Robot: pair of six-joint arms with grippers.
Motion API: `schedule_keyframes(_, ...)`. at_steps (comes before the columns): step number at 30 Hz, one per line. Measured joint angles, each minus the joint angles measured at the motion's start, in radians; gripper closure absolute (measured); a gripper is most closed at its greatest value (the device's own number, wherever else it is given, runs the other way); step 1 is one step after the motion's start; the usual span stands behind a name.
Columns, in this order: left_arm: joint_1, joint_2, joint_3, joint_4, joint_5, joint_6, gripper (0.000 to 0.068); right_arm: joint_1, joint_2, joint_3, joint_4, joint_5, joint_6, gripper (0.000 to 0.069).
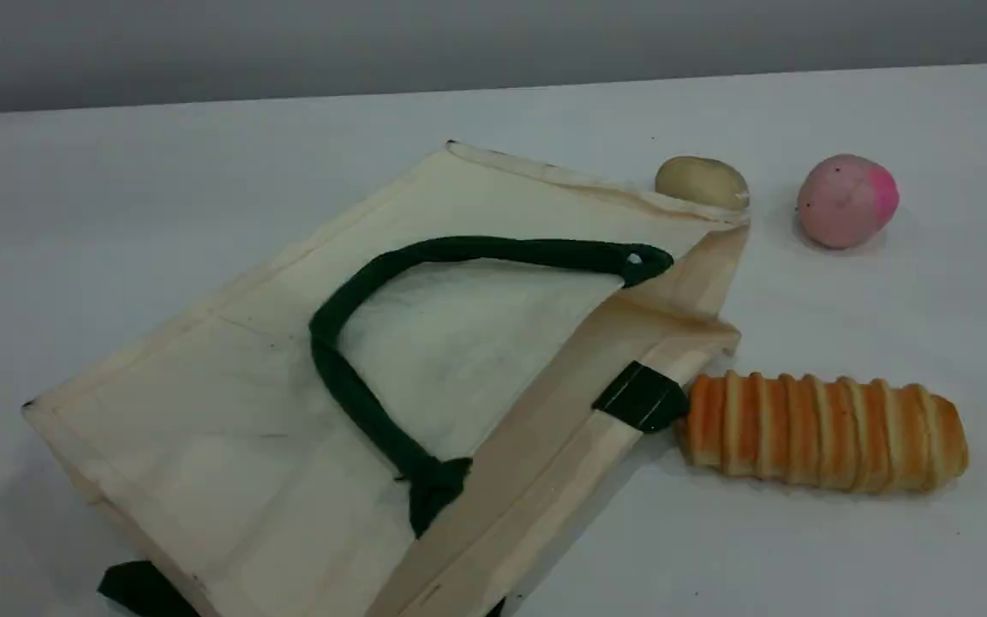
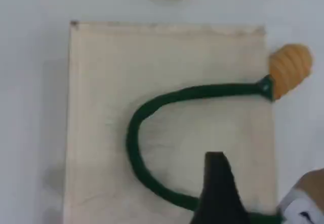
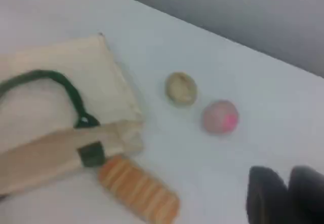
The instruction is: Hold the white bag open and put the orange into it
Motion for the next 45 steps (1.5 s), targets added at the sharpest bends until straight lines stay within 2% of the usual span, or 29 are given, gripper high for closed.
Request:
schedule_keyframes(4,0.0,-0.122,0.049,0.007,0.002,-0.061,0.031,0.0,-0.092,-0.001,-0.004,0.019,0.0,0.0652)
schedule_keyframes(7,0.0,-0.225,0.106,0.014,-0.002,-0.067,0.0365,0.0,-0.16,-0.001,-0.004,0.019,0.0,0.0676)
schedule_keyframes(14,0.0,-0.512,0.288,0.024,-0.079,-0.071,0.0611,0.001,-0.302,0.02,0.098,0.007,-0.062,0.068)
schedule_keyframes(17,0.0,-0.652,0.378,0.07,-0.086,-0.105,0.0667,0.001,-0.365,0.088,0.153,-0.01,-0.081,0.068)
schedule_keyframes(24,0.001,-0.947,0.535,0.269,-0.033,-0.269,0.0682,0.001,-0.52,0.319,0.237,-0.07,-0.08,0.068)
schedule_keyframes(26,0.001,-1.017,0.566,0.313,-0.004,-0.279,0.0682,0.001,-0.558,0.366,0.242,-0.07,-0.07,0.068)
schedule_keyframes(32,0.002,-1.175,0.651,0.321,0.026,-0.279,0.0682,0.001,-0.567,0.375,0.243,-0.042,-0.036,0.068)
schedule_keyframes(37,0.002,-1.229,0.678,0.34,0.084,-0.364,0.0682,0.001,-0.565,0.4,0.243,0.047,-0.021,0.068)
schedule_keyframes(41,0.002,-1.263,0.682,0.413,0.115,-0.408,0.0682,0.001,-0.565,0.397,0.236,0.024,-0.016,0.068)
schedule_keyframes(45,0.002,-1.324,0.711,0.407,0.096,-0.407,0.0682,0.001,-0.565,0.397,0.244,0.029,-0.008,0.0679)
